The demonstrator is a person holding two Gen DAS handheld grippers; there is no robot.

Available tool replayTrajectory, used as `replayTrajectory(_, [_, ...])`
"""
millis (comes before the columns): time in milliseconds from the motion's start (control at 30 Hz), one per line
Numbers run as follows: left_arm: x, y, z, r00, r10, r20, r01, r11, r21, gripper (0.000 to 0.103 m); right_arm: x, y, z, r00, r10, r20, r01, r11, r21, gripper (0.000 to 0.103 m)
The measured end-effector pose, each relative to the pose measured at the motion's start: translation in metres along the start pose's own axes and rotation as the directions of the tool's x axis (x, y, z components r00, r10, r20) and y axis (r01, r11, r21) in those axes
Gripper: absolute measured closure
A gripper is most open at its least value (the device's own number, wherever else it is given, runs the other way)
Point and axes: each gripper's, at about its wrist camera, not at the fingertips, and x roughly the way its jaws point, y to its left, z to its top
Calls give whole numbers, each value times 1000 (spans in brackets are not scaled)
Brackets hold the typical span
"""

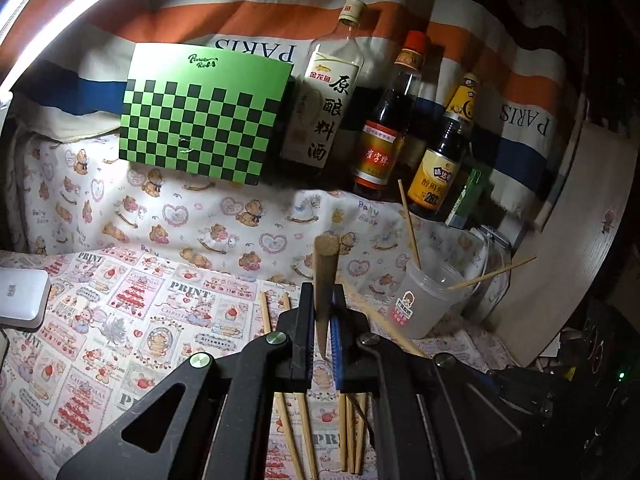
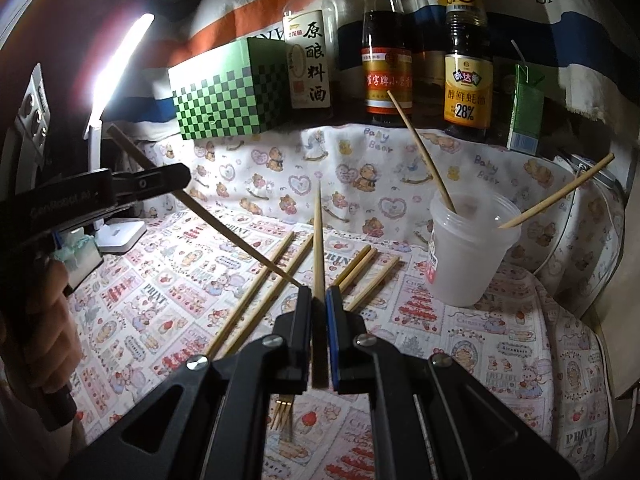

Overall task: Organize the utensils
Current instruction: 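Lift both held chopsticks and carry them above the plastic cup, then open the right tool over the cup while the left tool then releases its chopstick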

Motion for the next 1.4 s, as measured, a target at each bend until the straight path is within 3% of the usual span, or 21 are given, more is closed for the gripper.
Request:
replayTrajectory(233, [-1,-2,-1,1000,0,5,0,1000,10,97,-9,-4,2,999,2,49,-4,999,34,97])
replayTrajectory(433, [-3,-4,-2,1000,-13,25,12,1000,18,97,-40,-5,7,974,5,226,-16,999,46,97])
replayTrajectory(633, [-13,-4,-1,995,-46,84,46,999,-3,97,-76,-19,13,929,-25,369,-22,992,123,97])
replayTrajectory(800, [-30,-3,1,981,-81,175,83,997,-5,97,-117,-44,21,854,-91,512,0,984,176,97])
replayTrajectory(900, [-36,-3,2,976,-86,202,89,996,-4,97,-129,-57,25,824,-146,547,34,977,208,97])
replayTrajectory(1000, [-30,2,4,981,-78,178,83,996,-25,97,-133,-69,28,804,-204,558,74,966,246,97])
replayTrajectory(1133, [-23,8,2,983,-34,179,44,998,-50,97,-120,-82,30,808,-264,526,133,952,274,97])
replayTrajectory(1200, [-24,8,1,981,-9,196,18,999,-44,97,-107,-89,31,831,-268,487,145,950,275,97])
replayTrajectory(1400, [-24,16,2,982,-21,190,37,996,-79,97,-79,-102,30,865,-282,415,168,942,291,97])
